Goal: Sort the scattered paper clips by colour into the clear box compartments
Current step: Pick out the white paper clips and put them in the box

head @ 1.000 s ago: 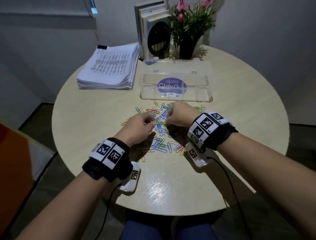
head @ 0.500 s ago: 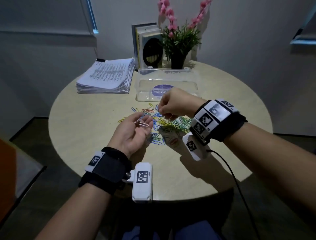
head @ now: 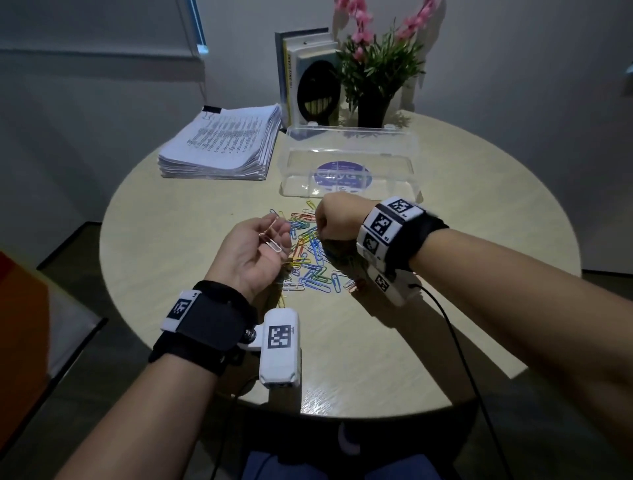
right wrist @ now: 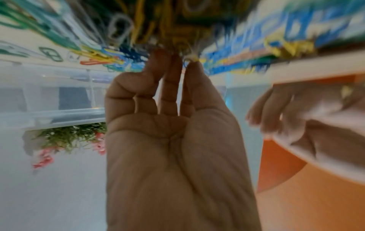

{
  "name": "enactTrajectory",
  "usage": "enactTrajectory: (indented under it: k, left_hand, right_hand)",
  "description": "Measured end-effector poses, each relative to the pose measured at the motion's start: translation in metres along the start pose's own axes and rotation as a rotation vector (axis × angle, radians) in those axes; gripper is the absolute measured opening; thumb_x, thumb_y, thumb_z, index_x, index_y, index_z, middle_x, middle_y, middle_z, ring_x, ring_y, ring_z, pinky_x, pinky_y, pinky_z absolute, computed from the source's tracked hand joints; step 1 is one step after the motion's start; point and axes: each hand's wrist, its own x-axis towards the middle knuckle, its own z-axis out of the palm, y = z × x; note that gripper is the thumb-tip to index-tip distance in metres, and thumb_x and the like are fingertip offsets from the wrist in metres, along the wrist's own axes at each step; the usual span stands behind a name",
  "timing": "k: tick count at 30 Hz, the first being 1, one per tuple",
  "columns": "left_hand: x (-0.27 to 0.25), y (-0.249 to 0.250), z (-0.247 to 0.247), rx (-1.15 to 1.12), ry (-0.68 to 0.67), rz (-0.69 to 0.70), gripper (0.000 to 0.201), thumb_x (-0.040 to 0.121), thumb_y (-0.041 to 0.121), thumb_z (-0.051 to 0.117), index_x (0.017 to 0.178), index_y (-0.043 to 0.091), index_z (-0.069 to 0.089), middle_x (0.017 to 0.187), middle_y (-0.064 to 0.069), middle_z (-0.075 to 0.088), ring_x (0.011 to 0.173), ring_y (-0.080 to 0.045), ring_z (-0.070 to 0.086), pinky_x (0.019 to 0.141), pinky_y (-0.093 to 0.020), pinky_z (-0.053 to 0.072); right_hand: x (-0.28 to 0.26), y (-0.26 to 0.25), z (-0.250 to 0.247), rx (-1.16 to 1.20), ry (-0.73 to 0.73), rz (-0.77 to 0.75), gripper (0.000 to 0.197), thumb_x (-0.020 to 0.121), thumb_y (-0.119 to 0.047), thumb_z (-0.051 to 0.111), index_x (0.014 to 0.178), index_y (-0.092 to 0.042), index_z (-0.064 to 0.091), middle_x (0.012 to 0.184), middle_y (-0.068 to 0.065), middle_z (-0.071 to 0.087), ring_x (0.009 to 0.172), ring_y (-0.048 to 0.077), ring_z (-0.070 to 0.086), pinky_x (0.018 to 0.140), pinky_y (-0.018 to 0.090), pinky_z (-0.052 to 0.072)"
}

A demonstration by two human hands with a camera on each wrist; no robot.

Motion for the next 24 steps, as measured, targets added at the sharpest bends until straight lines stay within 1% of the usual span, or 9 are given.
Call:
enactTrajectory:
  k: [5,7,9,11,13,15,19,22,24]
  left_hand:
    - [-0.002,-0.013,0.008,0.024,0.018,-0.042,0.022,0.097,0.015,0.04,0.081,0.004,0.052,0.08,-0.01,0.056,0.073,-0.019,0.057,0.07,-0.028,0.048]
    - [-0.008,-0.018,0.012,-0.045,-0.029,-0.059,0.026,0.098,0.021,0.038,0.082,0.004,0.05,0.073,-0.013,0.061,0.065,-0.022,0.062,0.068,-0.032,0.047]
    - [-0.01,-0.022,0.011,-0.105,-0.053,-0.071,0.031,0.1,0.022,0.034,0.079,0.005,0.048,0.062,-0.013,0.062,0.055,-0.021,0.061,0.062,-0.031,0.046]
    - [-0.008,-0.023,0.005,-0.104,-0.026,-0.055,0.032,0.101,0.023,0.033,0.084,0.003,0.052,0.078,-0.015,0.06,0.072,-0.022,0.059,0.076,-0.034,0.048]
    - [-0.004,-0.017,-0.003,-0.089,0.0,-0.032,0.032,0.101,0.021,0.033,0.087,0.002,0.054,0.088,-0.013,0.055,0.082,-0.022,0.056,0.089,-0.036,0.044]
    - [0.0,-0.009,-0.007,-0.084,0.006,-0.022,0.029,0.101,0.02,0.035,0.086,0.002,0.054,0.086,-0.011,0.054,0.081,-0.021,0.055,0.083,-0.035,0.047]
    - [0.005,0.004,-0.005,-0.105,-0.03,-0.018,0.025,0.099,0.018,0.039,0.085,0.002,0.053,0.083,-0.01,0.053,0.076,-0.019,0.054,0.07,-0.029,0.048]
    - [0.007,0.004,-0.009,-0.112,-0.04,-0.029,0.024,0.098,0.018,0.04,0.085,0.002,0.053,0.081,-0.01,0.054,0.074,-0.019,0.054,0.07,-0.028,0.048]
    - [0.007,0.003,-0.015,-0.11,-0.034,-0.028,0.024,0.098,0.018,0.04,0.085,0.002,0.054,0.081,-0.01,0.054,0.074,-0.019,0.055,0.07,-0.028,0.048]
  right_hand:
    - [-0.022,0.0,-0.022,0.315,0.009,-0.032,0.008,0.083,-0.007,0.066,0.088,-0.004,0.071,0.078,0.007,0.07,0.067,0.014,0.063,0.053,0.019,0.047]
    - [-0.032,-0.008,-0.028,0.417,0.005,-0.085,0.008,0.082,-0.008,0.07,0.086,-0.001,0.07,0.07,0.006,0.069,0.059,0.014,0.064,0.049,0.02,0.049]
    - [-0.037,-0.013,-0.029,0.44,0.006,-0.105,0.013,0.085,-0.011,0.068,0.087,0.001,0.071,0.075,0.011,0.073,0.065,0.022,0.068,0.058,0.029,0.055]
    - [-0.037,-0.012,-0.027,0.403,0.0,-0.073,0.016,0.088,-0.01,0.061,0.088,0.003,0.071,0.081,0.017,0.073,0.075,0.03,0.071,0.065,0.034,0.058]
    - [-0.034,-0.009,-0.024,0.284,-0.03,-0.027,0.016,0.085,-0.006,0.059,0.088,0.002,0.072,0.083,0.017,0.073,0.075,0.029,0.071,0.07,0.036,0.058]
    - [-0.032,-0.01,-0.018,0.113,-0.073,0.008,0.015,0.081,-0.008,0.064,0.092,-0.002,0.073,0.089,0.013,0.073,0.073,0.022,0.066,0.071,0.033,0.057]
    - [-0.027,-0.014,-0.005,-0.045,-0.128,0.036,0.029,0.078,-0.028,0.075,0.095,-0.004,0.072,0.091,0.01,0.071,0.073,0.021,0.058,0.051,0.025,0.043]
    - [-0.025,-0.01,0.0,-0.033,-0.139,0.057,0.027,0.079,-0.022,0.072,0.097,-0.002,0.071,0.094,0.015,0.07,0.071,0.021,0.055,0.047,0.023,0.039]
    - [-0.023,-0.008,-0.002,0.009,-0.139,0.083,0.025,0.078,-0.02,0.069,0.096,-0.002,0.071,0.085,0.012,0.068,0.068,0.019,0.054,0.049,0.023,0.041]
